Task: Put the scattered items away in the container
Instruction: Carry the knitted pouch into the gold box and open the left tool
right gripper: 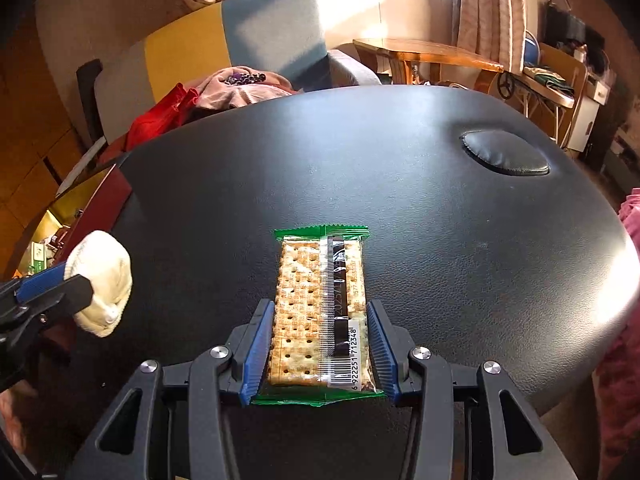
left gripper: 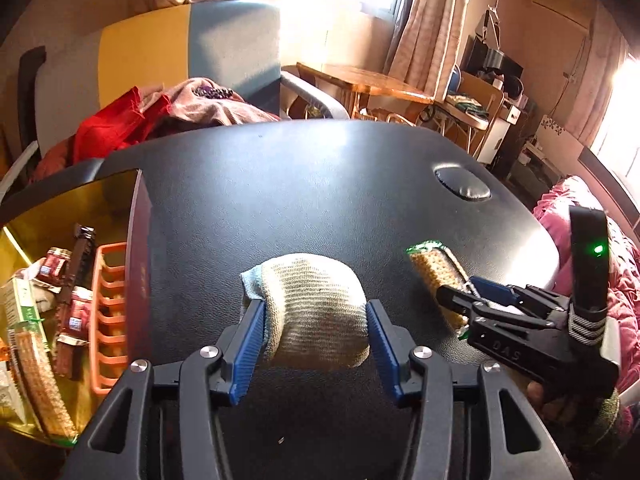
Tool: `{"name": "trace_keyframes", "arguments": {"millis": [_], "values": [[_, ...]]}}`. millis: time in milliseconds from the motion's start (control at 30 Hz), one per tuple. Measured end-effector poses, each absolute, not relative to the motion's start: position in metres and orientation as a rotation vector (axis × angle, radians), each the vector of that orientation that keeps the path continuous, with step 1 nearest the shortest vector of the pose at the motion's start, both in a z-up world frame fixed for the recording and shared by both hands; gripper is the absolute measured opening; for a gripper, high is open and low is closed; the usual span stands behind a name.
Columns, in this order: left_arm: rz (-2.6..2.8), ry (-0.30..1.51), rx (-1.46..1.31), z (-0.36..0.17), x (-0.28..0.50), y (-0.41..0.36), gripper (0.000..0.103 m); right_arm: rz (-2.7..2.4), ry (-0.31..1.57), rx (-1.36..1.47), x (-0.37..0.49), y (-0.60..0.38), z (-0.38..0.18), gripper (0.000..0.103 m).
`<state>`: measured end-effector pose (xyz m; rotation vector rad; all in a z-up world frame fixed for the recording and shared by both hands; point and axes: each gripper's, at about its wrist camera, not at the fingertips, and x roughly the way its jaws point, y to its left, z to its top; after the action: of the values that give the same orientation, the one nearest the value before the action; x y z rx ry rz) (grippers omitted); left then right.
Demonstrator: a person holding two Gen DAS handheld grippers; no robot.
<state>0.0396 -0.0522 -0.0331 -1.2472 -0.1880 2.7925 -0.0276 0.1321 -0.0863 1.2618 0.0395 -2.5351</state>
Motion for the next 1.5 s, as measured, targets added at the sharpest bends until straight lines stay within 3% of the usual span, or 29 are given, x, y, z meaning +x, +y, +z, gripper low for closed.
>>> {"name": "trace_keyframes", "arguments": {"millis": [467, 733, 1167, 1333, 1500], "values": [[2.958, -0.335, -1.205, -0.012, 0.082, -0.120, 0.051, -2.507, 0.138, 1.256, -0.021, 0.108, -0.098, 0.047], [3.125, -0.444, -1.248, -0.016, 0.091, -0.197, 0.051, -2.507, 0.163, 1.251, -0.020, 0.107, -0.098, 0.047], [3.148, -0.394, -1.363, -0.039, 0.050, -0.254, 0.056, -2.511, 0.213, 1.259, -0.022, 0.103, -0.099, 0.047], [3.094, -0.628, -1.285, -0.035, 0.057, -0.262, 0.061, -2.510, 0.227, 1.260, -0.023, 0.101, -0.098, 0.047], [3.151, -0.743, -1.212, -0.025, 0.087, -0.274, 0.062, -2.509, 0.238, 1.259, -0.023, 0.100, -0.098, 0.047]]}}
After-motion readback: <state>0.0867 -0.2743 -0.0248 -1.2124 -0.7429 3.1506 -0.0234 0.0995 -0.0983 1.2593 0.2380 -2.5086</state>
